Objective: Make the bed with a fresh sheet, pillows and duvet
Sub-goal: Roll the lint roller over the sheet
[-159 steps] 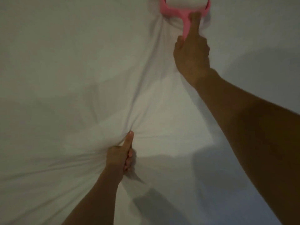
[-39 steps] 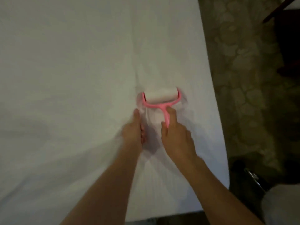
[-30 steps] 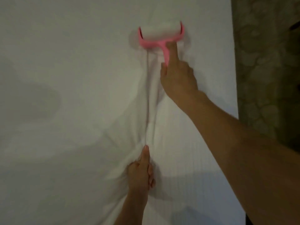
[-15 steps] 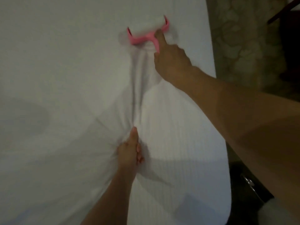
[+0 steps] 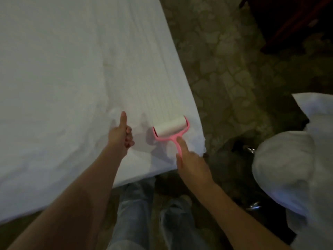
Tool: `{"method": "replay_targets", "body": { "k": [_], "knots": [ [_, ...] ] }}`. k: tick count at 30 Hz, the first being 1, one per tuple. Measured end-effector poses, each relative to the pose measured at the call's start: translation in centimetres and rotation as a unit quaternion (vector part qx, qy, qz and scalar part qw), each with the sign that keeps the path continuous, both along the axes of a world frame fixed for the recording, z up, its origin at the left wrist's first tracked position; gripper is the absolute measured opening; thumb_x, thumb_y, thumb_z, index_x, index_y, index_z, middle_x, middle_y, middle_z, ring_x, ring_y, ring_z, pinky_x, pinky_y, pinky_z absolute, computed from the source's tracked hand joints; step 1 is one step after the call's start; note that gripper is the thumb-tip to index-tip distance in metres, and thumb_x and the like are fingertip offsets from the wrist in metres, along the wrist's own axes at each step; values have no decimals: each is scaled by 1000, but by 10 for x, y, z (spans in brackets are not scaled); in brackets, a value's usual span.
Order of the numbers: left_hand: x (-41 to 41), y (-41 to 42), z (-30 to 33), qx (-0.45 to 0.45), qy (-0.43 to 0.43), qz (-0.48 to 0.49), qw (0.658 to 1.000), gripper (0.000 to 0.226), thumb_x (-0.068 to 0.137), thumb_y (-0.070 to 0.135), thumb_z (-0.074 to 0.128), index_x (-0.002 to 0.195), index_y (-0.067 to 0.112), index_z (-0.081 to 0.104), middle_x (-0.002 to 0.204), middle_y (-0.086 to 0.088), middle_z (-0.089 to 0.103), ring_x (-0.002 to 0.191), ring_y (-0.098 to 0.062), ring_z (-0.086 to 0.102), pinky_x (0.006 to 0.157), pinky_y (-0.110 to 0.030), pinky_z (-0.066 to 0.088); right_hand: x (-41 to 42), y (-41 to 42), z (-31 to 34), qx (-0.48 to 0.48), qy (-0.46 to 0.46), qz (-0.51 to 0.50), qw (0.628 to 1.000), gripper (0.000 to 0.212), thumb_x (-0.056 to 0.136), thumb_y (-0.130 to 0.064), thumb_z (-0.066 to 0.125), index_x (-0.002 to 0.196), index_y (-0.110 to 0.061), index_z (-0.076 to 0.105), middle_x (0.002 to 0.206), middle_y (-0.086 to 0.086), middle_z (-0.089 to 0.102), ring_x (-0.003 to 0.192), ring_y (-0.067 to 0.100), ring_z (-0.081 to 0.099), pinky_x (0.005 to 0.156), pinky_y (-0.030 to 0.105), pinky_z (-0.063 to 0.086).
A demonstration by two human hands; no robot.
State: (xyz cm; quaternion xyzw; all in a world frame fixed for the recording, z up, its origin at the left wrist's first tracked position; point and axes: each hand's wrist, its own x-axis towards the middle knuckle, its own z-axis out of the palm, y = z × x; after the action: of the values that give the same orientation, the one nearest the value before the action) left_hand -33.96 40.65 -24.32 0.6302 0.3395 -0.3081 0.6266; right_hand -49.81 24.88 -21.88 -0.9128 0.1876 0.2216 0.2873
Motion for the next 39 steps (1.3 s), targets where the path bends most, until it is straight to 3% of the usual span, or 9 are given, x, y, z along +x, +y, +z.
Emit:
{"method": "replay_targets", "body": {
  "k": [3,7,10,15,18,20,24,30,39],
  "knots": [
    [-46,-5,9,-17,33,-16,999,56,91,52,51,55,16,30,34,5,28,29,-7,23,31,-15,20,-79,-7,12,6,41,-4,999,52,102,-34,35,147,-44,12,93,-2,67,78,14,65,73,28,54],
    [-66,5,13,-33,41,-25,998,54,95,43,52,55,15,30,35,4,26,29,-7,21,30,-16,19,-140,-6,23,-1,84,29,996,55,91,-54,16,144,-54,3,133,-2,57,119,17,56,100,29,41],
    [-55,22,17,-38,16,6,999,52,99,34,48,55,13,30,34,4,25,28,-8,21,32,-15,19,-135,6,22,12,73,30,997,52,97,-50,27,143,-56,3,127,-5,59,112,12,58,98,28,43],
    [-21,61,16,-19,-31,69,997,48,99,24,43,55,13,30,35,4,26,29,-9,21,34,-15,19,-67,45,13,2,51,96,994,54,103,-39,29,150,-43,3,105,-8,56,71,9,52,60,16,41],
    [1,82,8,-14,-40,100,994,45,97,19,42,54,13,31,34,4,26,28,-9,21,34,-13,19,-18,68,-2,-6,12,75,997,64,99,-30,49,150,-38,12,84,-3,61,55,7,51,48,13,41],
    [15,94,2,-19,-37,118,992,47,96,18,42,50,12,32,33,3,26,28,-9,21,34,-13,19,24,80,-7,1,-9,79,997,61,100,-29,46,149,-39,9,83,2,62,61,12,59,57,26,53],
    [38,107,-10,-52,-18,159,986,57,96,20,44,40,17,34,33,3,23,27,-10,20,34,-14,17,142,96,-2,18,-3,90,996,53,103,-32,33,151,-37,11,89,8,62,70,20,56,63,29,44],
    [53,113,-26,-1,13,133,991,61,93,51,51,47,15,31,33,2,26,29,-12,24,34,-17,20,286,126,-3,-53,-39,141,988,55,103,-28,36,152,-34,12,121,19,59,107,38,58,83,40,43],
    [55,115,-29,-29,19,122,992,63,93,50,51,44,16,32,33,2,26,27,-11,24,33,-15,22,347,117,0,-103,-96,213,967,56,102,-23,37,152,-31,12,121,20,56,106,38,56,74,36,35]
  ]
}}
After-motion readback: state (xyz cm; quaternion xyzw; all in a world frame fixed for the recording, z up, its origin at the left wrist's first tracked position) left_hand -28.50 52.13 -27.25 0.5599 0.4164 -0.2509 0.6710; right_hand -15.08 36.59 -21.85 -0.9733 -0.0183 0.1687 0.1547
